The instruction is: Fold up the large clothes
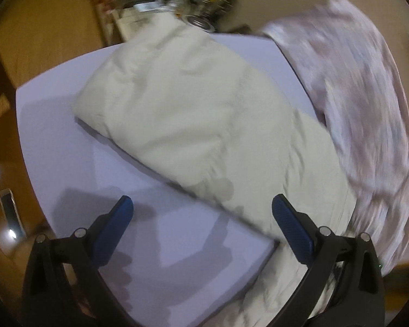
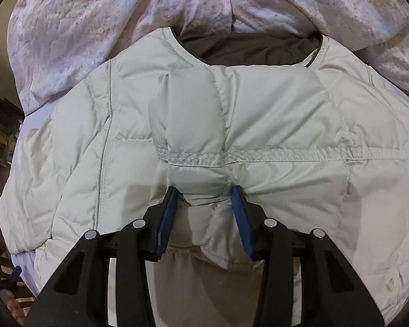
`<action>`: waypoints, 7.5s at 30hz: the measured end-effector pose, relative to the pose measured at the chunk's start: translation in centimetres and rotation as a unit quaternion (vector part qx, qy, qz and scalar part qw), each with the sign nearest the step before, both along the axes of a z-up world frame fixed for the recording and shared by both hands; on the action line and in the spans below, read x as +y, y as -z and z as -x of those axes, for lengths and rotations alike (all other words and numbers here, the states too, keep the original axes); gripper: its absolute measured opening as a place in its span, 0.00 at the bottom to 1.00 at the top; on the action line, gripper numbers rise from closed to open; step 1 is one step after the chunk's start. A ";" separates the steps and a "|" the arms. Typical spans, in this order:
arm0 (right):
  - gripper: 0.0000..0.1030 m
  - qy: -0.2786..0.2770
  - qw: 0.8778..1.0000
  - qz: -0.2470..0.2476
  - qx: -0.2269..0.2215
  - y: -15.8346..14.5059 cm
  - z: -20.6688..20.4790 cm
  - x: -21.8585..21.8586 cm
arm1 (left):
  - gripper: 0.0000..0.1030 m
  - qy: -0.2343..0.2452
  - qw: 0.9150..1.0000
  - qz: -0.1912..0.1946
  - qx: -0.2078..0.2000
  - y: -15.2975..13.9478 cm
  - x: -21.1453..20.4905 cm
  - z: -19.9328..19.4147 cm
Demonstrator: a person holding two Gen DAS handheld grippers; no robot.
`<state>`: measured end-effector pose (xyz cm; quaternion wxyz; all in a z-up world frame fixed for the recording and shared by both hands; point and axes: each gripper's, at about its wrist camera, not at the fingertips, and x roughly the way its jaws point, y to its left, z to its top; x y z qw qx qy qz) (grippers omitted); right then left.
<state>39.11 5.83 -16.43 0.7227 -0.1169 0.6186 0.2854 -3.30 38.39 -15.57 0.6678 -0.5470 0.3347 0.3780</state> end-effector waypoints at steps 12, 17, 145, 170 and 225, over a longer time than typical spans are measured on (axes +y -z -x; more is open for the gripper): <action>0.44 0.009 1.000 -0.013 -0.001 0.0 -0.1 -0.6 | 0.56 -0.144 0.984 0.019 -0.104 2.2 3.3 3.7; 0.44 0.008 1.000 -0.015 -0.002 0.0 0.1 -0.6 | 0.19 -0.174 0.974 0.043 -0.141 3.8 3.9 5.0; 0.68 0.280 0.914 -0.164 0.245 -0.3 2.0 -45.9 | 0.65 0.299 0.952 0.028 -0.052 2.4 -14.5 -1.8; 0.11 0.210 0.915 -0.298 0.171 -7.2 0.9 -42.1 | 0.11 0.300 0.938 -0.009 -0.174 -5.1 -15.3 -2.6; 0.65 0.250 0.950 -0.180 0.044 -9.6 -19.3 -21.6 | 0.76 0.330 0.933 -0.060 -0.130 -8.3 -4.4 -35.2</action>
